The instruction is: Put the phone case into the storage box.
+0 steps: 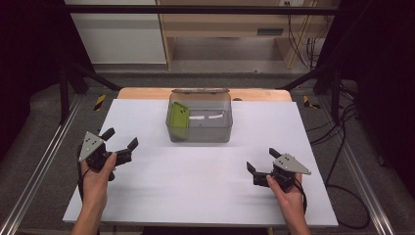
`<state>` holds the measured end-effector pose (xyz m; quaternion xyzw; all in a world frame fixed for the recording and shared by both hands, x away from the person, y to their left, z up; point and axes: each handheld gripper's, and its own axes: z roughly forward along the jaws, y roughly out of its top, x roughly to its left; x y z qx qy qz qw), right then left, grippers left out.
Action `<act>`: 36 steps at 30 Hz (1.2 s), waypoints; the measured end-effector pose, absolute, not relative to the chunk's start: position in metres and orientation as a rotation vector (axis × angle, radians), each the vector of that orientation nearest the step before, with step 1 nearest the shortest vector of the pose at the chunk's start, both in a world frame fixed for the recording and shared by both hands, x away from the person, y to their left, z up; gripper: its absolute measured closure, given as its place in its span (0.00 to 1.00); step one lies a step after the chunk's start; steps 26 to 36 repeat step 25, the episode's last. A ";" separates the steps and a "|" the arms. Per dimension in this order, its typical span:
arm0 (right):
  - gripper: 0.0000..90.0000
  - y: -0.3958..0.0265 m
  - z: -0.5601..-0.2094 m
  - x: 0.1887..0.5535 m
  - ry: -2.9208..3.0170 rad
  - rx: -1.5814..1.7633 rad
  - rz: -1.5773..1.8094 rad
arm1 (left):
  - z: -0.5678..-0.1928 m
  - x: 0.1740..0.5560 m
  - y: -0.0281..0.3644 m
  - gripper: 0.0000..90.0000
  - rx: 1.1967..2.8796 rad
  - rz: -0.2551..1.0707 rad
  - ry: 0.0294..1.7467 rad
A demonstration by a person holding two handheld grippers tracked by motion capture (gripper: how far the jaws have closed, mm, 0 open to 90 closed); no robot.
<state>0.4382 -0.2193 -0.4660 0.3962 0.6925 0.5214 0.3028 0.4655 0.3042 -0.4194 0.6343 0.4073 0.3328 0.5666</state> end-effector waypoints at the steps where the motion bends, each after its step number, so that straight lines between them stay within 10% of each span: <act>1: 0.04 -0.220 -0.466 0.438 1.833 1.047 1.380 | -0.421 0.464 0.305 0.04 1.488 0.778 0.954; 36: 0.06 -0.259 -0.467 0.443 1.747 1.027 1.322 | -0.454 0.433 0.302 0.04 1.492 0.743 0.838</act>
